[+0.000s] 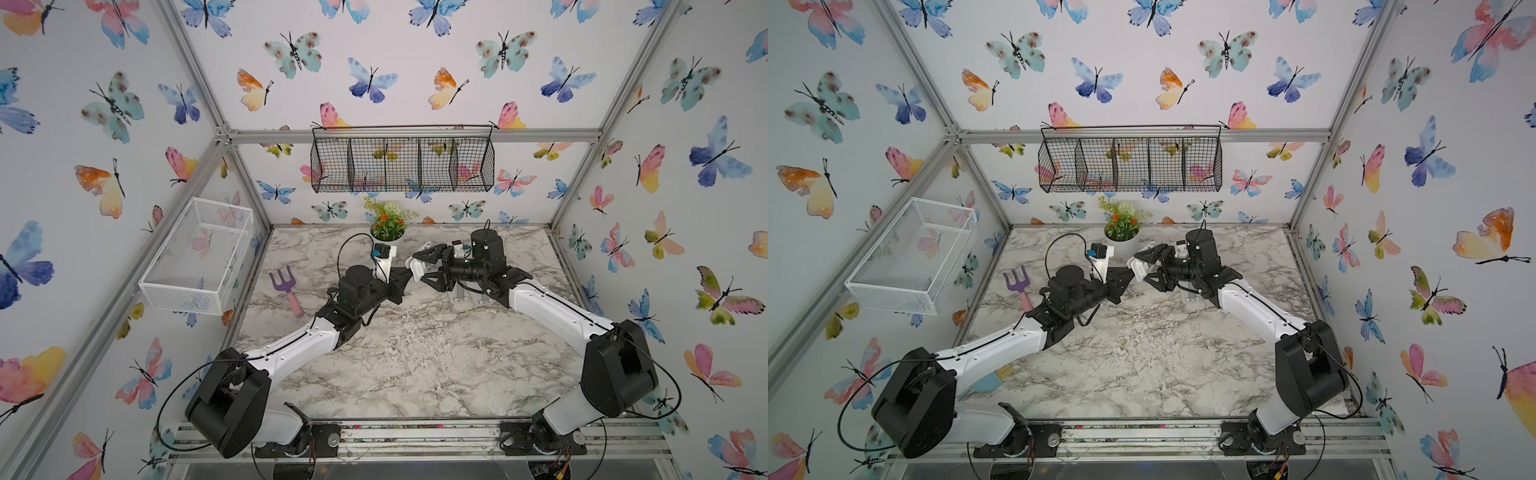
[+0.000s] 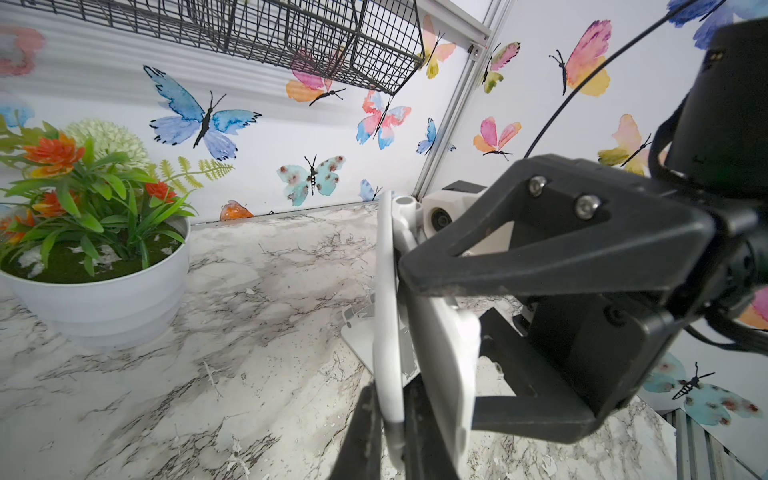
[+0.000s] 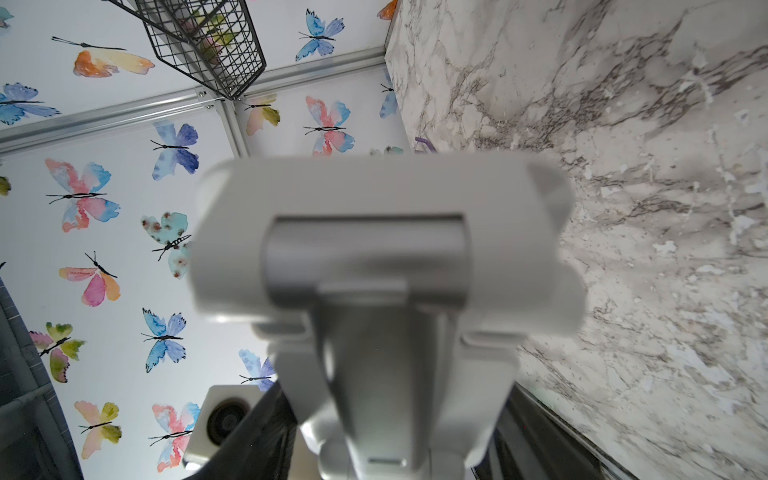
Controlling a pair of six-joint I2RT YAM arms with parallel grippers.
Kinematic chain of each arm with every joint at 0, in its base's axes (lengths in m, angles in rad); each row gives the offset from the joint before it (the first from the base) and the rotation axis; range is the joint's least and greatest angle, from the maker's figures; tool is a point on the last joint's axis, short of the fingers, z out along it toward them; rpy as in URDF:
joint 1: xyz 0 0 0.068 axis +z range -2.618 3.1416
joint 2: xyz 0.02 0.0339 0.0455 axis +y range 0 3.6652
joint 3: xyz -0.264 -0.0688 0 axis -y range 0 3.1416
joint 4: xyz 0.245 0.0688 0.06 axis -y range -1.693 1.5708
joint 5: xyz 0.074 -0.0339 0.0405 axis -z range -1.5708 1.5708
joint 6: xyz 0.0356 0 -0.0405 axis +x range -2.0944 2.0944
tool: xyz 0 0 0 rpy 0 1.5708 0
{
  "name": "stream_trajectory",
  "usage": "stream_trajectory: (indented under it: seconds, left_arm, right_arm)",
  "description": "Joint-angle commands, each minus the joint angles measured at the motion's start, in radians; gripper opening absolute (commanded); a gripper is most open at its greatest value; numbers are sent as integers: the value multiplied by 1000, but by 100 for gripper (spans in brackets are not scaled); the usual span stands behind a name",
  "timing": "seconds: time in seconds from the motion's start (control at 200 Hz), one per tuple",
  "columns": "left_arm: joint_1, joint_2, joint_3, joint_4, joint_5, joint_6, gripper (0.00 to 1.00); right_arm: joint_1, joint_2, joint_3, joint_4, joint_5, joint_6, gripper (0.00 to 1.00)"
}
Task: Open the phone stand
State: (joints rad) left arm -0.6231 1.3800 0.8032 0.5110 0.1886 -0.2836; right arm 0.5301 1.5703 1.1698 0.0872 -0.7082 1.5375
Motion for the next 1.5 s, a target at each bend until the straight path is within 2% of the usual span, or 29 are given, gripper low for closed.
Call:
stream_trajectory:
  seconds: [0.0, 0.185, 0.506, 0.791, 0.946, 1.121, 1.326, 1.492]
  left_arm:
    - [62, 34, -29, 9, -79, 63, 0]
    - [117, 60, -45, 27, -74, 64, 0]
    - [206, 100, -41, 41, -37, 70, 0]
    - [227, 105, -30, 22, 6, 86, 0]
    - [226, 70, -29, 4, 53, 80, 0]
    - [221, -13, -41, -33, 111, 59, 0]
    - [181, -132, -50, -116, 133, 63, 0]
    - [157, -201, -50, -170, 138, 61, 0]
  right_arm:
    - [50, -95, -8, 13, -176, 62, 1]
    - [45, -125, -24, 43, -197, 114, 1]
    - [14, -182, -37, -6, -244, 113, 1]
    - [-3, -193, -52, -12, -265, 104, 0]
    - [-4, -159, -48, 10, -287, 93, 1]
    - [-3, -96, -33, 31, -296, 52, 9]
    - [-4, 8, -9, 98, -353, 24, 8]
    - [-4, 68, 35, 68, -372, -35, 9]
